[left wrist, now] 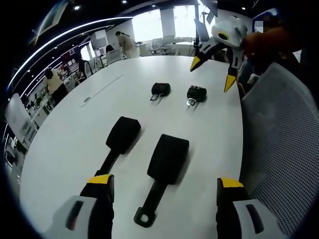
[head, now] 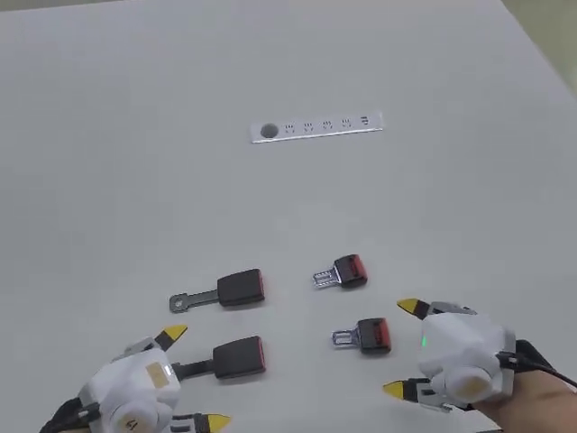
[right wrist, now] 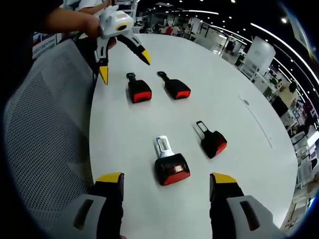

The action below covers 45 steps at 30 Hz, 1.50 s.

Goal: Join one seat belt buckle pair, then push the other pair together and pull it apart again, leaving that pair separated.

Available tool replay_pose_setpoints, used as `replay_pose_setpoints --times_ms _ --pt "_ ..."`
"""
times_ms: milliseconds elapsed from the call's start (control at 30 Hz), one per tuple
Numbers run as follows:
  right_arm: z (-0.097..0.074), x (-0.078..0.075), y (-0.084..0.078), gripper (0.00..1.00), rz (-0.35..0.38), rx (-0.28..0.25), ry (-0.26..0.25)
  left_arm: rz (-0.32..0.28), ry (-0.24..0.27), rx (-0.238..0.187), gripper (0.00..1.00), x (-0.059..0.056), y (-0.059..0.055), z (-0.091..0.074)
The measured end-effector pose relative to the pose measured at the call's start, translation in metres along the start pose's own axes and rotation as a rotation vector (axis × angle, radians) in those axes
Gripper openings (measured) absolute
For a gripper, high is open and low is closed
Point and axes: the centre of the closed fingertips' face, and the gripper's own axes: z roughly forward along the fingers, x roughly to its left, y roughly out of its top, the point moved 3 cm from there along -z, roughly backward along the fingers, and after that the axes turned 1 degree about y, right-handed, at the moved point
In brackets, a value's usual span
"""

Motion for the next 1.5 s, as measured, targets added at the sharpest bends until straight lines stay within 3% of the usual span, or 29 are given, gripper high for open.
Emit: replay_pose_setpoints --times_ms 300,800,1100,1500 --pt "0.01 -0.001 0.002 0.65 -0.046 0.012 0.04 0.018 -0.03 0.012 0.8 0.002 0.002 0.01" --pt "0.03 -0.009 -0.004 0.56 -0.074 0.042 0.105 0.091 -0.09 0.074 0.63 -0.002 -0.002 0.034" --pt "0.035 -0.009 -0.006 0.49 -0.052 0.038 0.191 0.055 -0.135 0.065 0.56 0.001 0.0 0.037" --pt "0.041 -0.017 -0.011 0.46 -0.022 0.036 0.256 0.04 -0.215 0.089 0.54 -0.002 0.0 0.04"
